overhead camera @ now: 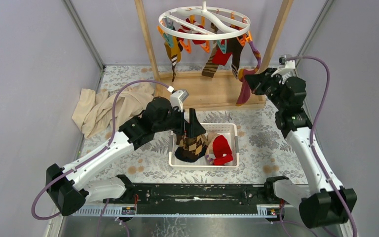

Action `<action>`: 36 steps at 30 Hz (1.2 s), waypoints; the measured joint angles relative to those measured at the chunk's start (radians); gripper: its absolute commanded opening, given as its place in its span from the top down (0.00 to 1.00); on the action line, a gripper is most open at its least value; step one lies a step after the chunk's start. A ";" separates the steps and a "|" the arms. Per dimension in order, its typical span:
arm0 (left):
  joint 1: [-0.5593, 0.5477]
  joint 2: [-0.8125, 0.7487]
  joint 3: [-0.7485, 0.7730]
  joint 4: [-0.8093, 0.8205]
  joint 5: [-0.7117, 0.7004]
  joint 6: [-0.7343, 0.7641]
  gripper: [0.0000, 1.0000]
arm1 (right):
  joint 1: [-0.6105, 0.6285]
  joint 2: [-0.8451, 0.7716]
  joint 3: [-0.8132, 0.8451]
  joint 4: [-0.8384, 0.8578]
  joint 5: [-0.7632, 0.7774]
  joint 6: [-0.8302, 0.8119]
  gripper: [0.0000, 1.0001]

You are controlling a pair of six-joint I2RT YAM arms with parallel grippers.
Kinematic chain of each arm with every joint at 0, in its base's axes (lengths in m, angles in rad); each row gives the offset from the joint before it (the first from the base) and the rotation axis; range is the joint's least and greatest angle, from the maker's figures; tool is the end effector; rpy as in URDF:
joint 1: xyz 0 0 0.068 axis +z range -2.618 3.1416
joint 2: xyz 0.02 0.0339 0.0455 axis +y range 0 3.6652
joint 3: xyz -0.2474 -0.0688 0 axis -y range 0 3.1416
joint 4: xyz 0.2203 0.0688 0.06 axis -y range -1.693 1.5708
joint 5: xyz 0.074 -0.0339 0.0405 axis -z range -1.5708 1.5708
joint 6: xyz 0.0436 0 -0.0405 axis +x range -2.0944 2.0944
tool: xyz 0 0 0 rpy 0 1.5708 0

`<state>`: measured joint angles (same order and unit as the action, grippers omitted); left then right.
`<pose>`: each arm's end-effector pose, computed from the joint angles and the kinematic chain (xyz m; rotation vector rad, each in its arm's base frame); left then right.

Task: Remove the socks clipped to the hanger
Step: Remove the sock from the hanger.

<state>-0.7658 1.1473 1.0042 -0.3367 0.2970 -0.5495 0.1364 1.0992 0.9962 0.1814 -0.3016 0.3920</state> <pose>0.1696 -0.1808 0.3136 0.4386 2.1780 -1.0828 0.2441 0.0466 0.3800 -0.0537 1.5295 0.6481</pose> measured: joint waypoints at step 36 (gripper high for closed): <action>-0.013 -0.092 -0.003 0.038 -0.006 -0.022 0.01 | 0.541 0.045 0.190 -0.330 0.042 -0.027 1.00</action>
<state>-0.7784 1.0550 1.0008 -0.2985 0.2913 -0.5713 0.6777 1.1446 1.1858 -0.1486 -0.2592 0.3645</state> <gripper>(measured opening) 0.986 0.022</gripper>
